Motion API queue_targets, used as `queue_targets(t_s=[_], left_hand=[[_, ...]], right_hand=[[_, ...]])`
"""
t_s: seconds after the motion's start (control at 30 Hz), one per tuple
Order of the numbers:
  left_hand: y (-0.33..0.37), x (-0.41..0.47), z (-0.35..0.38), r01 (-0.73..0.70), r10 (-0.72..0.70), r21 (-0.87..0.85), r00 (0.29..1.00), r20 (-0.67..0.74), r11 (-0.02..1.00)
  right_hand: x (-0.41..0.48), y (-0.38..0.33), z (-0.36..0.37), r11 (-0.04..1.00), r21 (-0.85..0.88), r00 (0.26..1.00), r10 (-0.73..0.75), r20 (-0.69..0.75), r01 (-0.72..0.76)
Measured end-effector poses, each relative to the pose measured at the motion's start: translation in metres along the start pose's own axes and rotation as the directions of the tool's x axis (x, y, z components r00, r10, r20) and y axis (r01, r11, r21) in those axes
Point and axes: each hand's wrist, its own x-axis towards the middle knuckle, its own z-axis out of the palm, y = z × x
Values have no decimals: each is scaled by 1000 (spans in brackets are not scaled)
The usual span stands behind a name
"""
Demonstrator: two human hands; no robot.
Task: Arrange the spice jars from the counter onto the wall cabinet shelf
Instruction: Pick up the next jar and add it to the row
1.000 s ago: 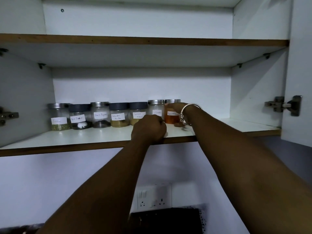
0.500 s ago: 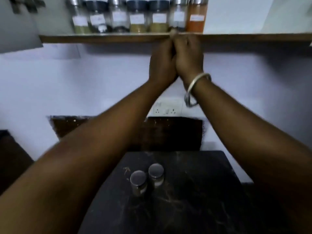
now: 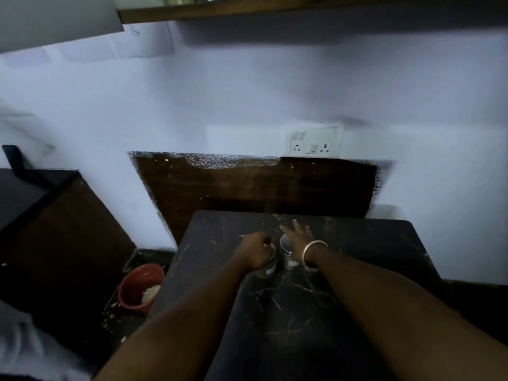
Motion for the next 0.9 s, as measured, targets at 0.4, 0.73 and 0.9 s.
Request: queue_targets(t_s=[0.4, 0.73, 0.9], left_hand=[[-5, 3, 17, 27, -12, -125, 993, 119, 992], [36, -8, 27, -122, 158, -491, 987, 34, 863], [93, -19, -12, -325, 243, -701, 945, -218, 635]], right_hand=[[-20, 19, 49, 997, 66, 996, -35, -79, 40], [-60, 33, -36, 812, 562, 976, -43, -212, 158], [-86, 31, -94, 652, 669, 915, -103, -389, 358]])
